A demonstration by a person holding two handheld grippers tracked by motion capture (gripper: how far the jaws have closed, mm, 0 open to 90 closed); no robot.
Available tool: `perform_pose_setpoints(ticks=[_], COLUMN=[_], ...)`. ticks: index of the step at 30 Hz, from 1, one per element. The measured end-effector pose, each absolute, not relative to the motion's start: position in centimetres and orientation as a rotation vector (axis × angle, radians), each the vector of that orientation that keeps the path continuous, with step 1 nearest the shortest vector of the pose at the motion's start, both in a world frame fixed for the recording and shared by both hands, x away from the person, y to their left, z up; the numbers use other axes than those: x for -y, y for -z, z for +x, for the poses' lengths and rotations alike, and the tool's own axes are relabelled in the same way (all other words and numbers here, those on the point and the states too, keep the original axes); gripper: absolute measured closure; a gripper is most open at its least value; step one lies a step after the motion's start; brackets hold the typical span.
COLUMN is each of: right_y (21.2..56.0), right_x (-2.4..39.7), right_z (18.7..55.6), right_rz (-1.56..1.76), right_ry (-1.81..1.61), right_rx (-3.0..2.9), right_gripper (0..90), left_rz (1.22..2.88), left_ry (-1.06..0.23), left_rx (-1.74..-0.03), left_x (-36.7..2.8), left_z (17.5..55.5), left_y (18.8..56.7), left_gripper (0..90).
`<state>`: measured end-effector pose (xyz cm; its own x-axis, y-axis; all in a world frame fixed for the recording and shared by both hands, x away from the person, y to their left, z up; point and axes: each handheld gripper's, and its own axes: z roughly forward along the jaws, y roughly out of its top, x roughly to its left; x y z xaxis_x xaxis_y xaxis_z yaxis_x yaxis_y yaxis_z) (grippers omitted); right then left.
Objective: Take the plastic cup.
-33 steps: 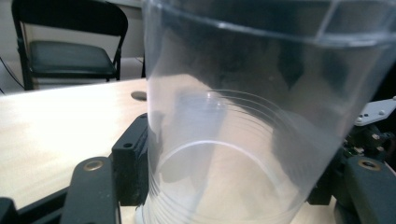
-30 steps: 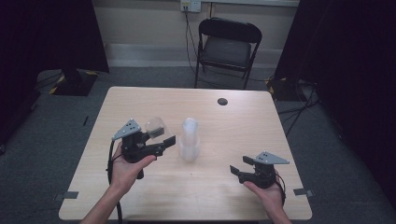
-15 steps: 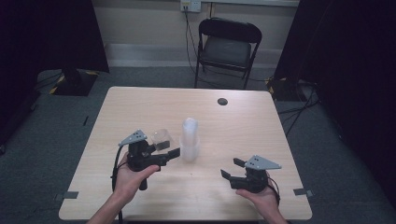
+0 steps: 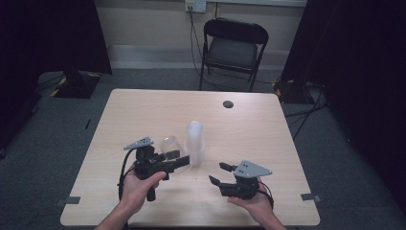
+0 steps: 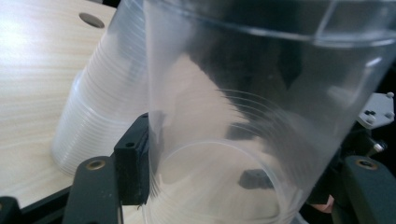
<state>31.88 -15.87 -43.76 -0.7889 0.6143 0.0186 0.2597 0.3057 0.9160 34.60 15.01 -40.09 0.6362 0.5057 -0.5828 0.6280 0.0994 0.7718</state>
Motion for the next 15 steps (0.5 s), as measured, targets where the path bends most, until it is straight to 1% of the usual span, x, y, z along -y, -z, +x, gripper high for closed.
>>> perform_pose_setpoints(ticks=[4,5,7,9,15], right_y=[43.4,43.2,43.1,42.8,42.5], right_x=[14.7,14.1,13.8,12.9,11.9], right_z=[31.9,31.9,31.8,31.8,31.7], right_rz=[0.731,0.69,0.677,0.629,0.57], right_ry=[-1.507,-1.51,-1.518,-1.529,-1.566], right_rx=[-2.232,-2.228,-2.225,-2.211,-2.184], right_gripper=[42.8,45.5,46.9,51.2,55.1], left_rz=[1.538,1.537,1.526,1.516,1.507], left_ry=[0.15,0.159,0.179,0.199,0.235], left_rx=[-0.993,-0.991,-0.996,-0.995,-0.981], left_x=[-14.9,-15.0,-14.9,-14.9,-14.4], left_z=[34.7,34.7,34.7,34.7,34.4], left_y=[40.4,40.5,40.6,40.6,40.3], left_gripper=[34.9,34.9,34.9,34.8,34.8])
